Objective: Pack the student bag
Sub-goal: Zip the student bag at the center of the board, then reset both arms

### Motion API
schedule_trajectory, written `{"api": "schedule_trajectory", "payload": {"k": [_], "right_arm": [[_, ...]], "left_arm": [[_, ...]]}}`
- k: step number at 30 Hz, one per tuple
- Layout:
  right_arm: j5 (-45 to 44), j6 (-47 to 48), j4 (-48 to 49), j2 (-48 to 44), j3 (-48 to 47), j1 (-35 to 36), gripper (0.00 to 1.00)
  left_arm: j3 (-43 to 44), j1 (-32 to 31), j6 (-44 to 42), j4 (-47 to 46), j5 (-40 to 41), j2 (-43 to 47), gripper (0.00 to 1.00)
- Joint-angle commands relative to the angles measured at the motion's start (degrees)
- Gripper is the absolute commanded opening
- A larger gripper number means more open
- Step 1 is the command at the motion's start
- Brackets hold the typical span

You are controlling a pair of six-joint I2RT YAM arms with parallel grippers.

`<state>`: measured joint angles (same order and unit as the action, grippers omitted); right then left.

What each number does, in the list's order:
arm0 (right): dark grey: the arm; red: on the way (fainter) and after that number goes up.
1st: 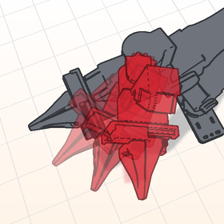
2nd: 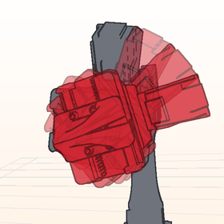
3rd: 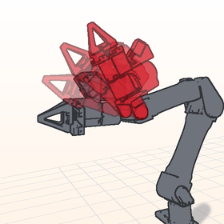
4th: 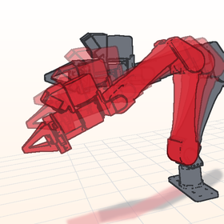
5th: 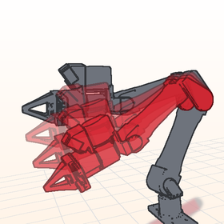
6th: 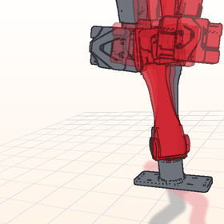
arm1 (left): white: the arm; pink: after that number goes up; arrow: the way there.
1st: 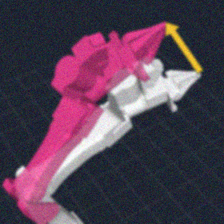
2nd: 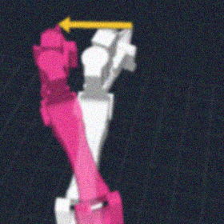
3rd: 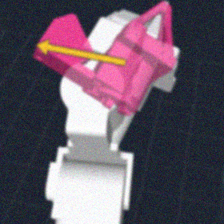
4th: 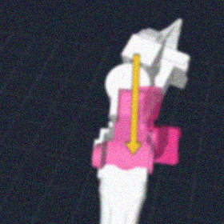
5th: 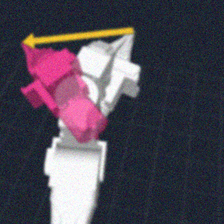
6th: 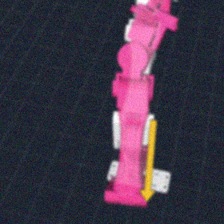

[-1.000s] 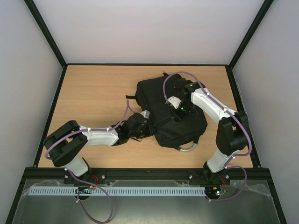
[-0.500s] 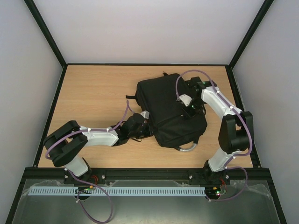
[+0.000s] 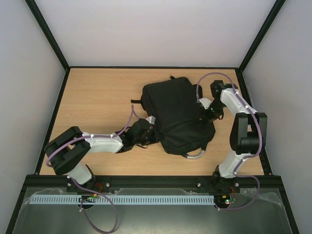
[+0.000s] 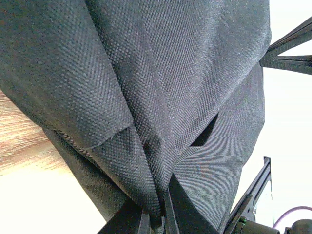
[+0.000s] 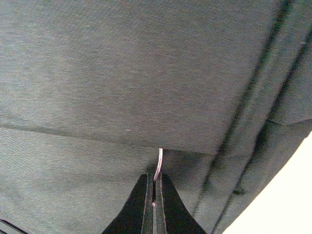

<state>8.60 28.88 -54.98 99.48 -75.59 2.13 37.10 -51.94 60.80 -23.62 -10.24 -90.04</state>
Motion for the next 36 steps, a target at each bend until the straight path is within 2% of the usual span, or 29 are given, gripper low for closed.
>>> {"api": "schedule_trajectory", "payload": {"k": [1,16,19,24,28,30,32,36], "right_arm": [[-3.8,0.9,-1.3,2.7,-2.0,-3.3,0.01],[-4.1,0.7,-1.0,5.4,-4.3,-7.3,0.01],[-2.1,1.0,-1.8,4.4,-4.5,-7.3,0.13],[-0.9,0.4,-1.2,-0.4,-3.7,-7.4,0.22],[1.3,-0.6,-1.6,-3.8,-3.5,-7.4,0.27],[3.4,-1.5,-1.8,-5.9,-4.1,-7.4,0.29],[6.1,-2.4,-1.2,-8.7,-4.7,-7.4,0.35],[11.7,-5.5,4.5,-16.5,-3.1,-7.4,0.45]], "left_arm": [[-1.6,0.5,-0.8,3.0,2.4,1.6,0.02],[-1.6,0.5,-1.0,3.4,2.8,1.9,0.02],[-1.2,0.5,-1.7,4.0,2.7,1.9,0.03],[2.5,1.0,-6.8,10.7,4.4,3.7,0.19],[7.0,2.6,-12.6,20.3,7.8,6.7,0.45],[9.5,4.1,-15.7,25.0,8.6,8.1,0.54],[11.7,5.9,-18.8,29.6,9.0,9.4,0.59],[17.1,10.1,-26.5,39.0,10.8,11.8,0.59]]}}
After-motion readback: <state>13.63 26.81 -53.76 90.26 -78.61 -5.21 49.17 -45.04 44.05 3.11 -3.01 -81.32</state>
